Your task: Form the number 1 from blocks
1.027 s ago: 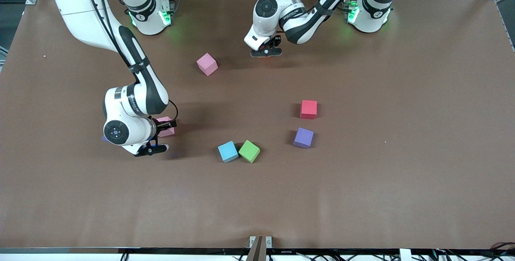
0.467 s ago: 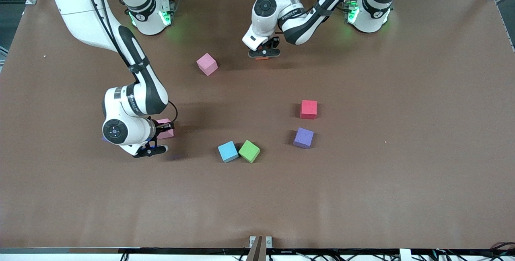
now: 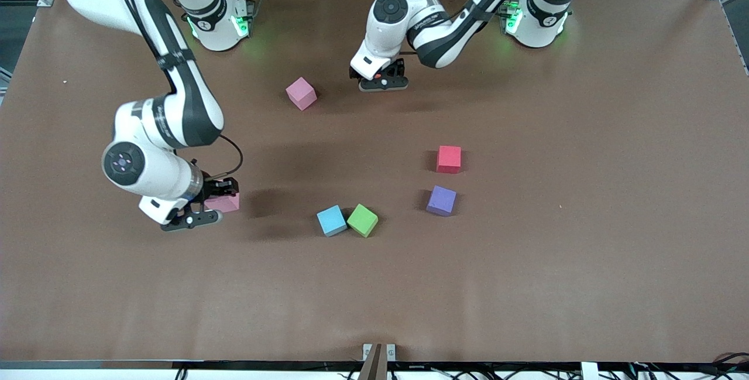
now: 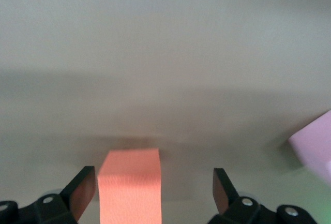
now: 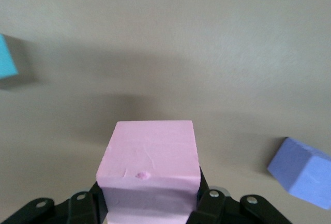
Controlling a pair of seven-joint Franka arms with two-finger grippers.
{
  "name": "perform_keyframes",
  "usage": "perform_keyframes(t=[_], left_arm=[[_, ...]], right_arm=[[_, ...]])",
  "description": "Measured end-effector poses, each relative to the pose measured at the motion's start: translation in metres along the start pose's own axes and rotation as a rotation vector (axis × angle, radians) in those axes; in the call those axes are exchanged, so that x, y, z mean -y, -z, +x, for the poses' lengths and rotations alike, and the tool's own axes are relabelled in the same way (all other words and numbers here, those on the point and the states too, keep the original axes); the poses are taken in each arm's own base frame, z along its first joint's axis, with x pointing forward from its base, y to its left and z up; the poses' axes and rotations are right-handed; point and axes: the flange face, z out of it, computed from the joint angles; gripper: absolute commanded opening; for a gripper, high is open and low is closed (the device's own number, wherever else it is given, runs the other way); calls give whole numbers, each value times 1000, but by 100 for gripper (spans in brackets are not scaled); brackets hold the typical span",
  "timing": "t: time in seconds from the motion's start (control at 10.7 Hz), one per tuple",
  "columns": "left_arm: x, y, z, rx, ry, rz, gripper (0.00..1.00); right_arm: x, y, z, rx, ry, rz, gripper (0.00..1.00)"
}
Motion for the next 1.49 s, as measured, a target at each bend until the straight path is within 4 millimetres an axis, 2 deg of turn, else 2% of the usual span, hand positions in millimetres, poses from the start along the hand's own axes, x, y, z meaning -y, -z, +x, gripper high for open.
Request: perform_keyframes(t=[0.19,0.28,0.47,0.65,0.75,0.84,1.03,1.12,1.31,1.49], left_arm=[[25,46,54,-76,65,8,100],[48,65,90,-108,77,19,100],[106,82,163,-137,6,48,100],[160,77,213,-125,-105,89,100],[175,68,225,-111,-130,100,100],[177,57,230,-96,-141,103,100],[166,37,232,-70,-157,102,100],[159,30,231,-62,-166,100,100],[151,21,230,-51,-178,100,100],[150,14,233,-41,-177,99,100]], right_arm=[[19,28,0,-69,-30,1,45],[42,34,-2,-80,-67,3,45],[111,31,-16,-74,-106,7,45],[194,24,-41,-69,-81,7,45],[235,20,-57,-69,-76,8,45],[278,16,-77,-68,-69,8,45],[351,5,-123,-56,-63,-1,45],[377,-4,-146,-44,-59,-11,45],[414,-24,-188,-33,-41,-25,45],[438,-51,-219,-41,-18,-25,45]])
